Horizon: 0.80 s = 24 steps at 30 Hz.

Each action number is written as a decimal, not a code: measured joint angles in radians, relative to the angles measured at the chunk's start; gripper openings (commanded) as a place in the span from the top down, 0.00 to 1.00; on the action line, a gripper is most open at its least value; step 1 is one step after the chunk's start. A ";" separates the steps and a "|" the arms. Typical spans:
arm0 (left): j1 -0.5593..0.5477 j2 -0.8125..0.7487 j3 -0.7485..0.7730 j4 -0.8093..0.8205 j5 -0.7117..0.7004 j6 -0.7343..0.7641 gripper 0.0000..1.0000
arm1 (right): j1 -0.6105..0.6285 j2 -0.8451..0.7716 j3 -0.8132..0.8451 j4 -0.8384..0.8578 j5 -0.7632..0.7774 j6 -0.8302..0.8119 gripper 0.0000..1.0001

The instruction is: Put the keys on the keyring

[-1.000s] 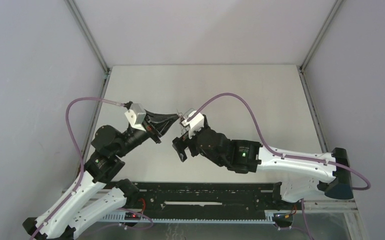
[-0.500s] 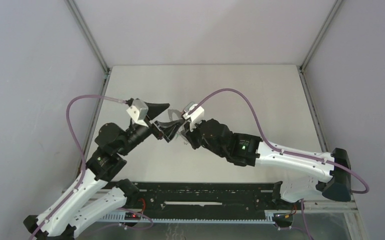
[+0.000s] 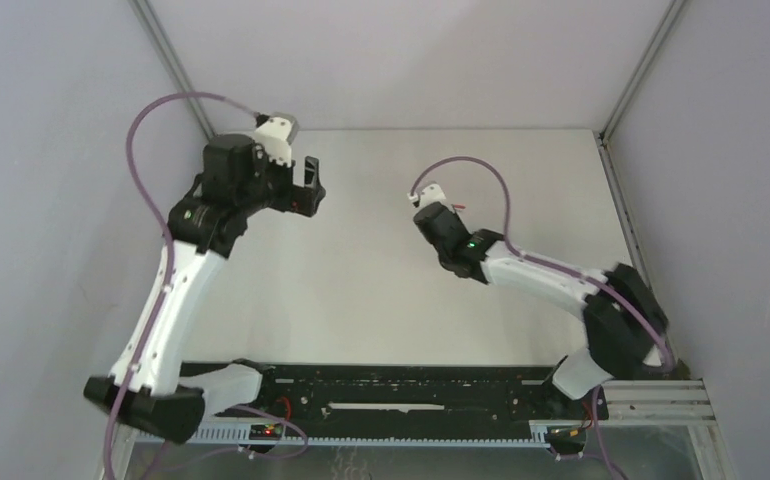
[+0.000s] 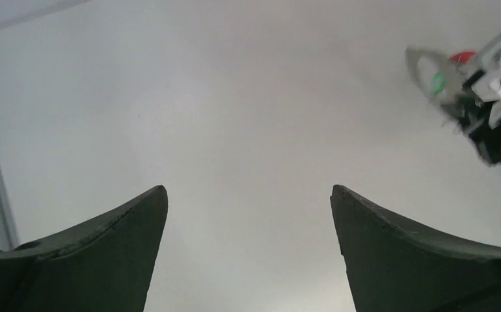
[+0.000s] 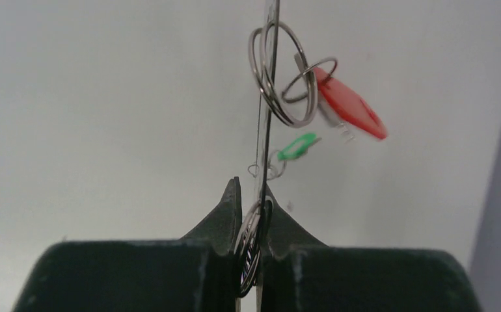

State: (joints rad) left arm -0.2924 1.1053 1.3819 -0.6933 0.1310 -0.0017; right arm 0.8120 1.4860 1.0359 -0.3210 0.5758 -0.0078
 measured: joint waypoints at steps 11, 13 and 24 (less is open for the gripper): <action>0.132 0.133 -0.127 -0.236 -0.060 0.150 0.00 | 0.016 0.644 0.430 -0.016 0.258 -0.239 0.87; 0.139 0.112 -0.126 -0.227 -0.061 0.152 0.00 | 0.028 0.686 0.489 -0.032 0.271 -0.250 0.78; 0.143 -0.007 -0.126 -0.176 0.001 0.171 0.00 | 0.127 0.750 0.596 -0.027 0.173 -0.268 0.00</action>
State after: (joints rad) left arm -0.1490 1.0981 1.2560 -0.8696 0.1318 0.1696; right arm 0.9394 2.2356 1.6321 -0.3481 0.7486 -0.2756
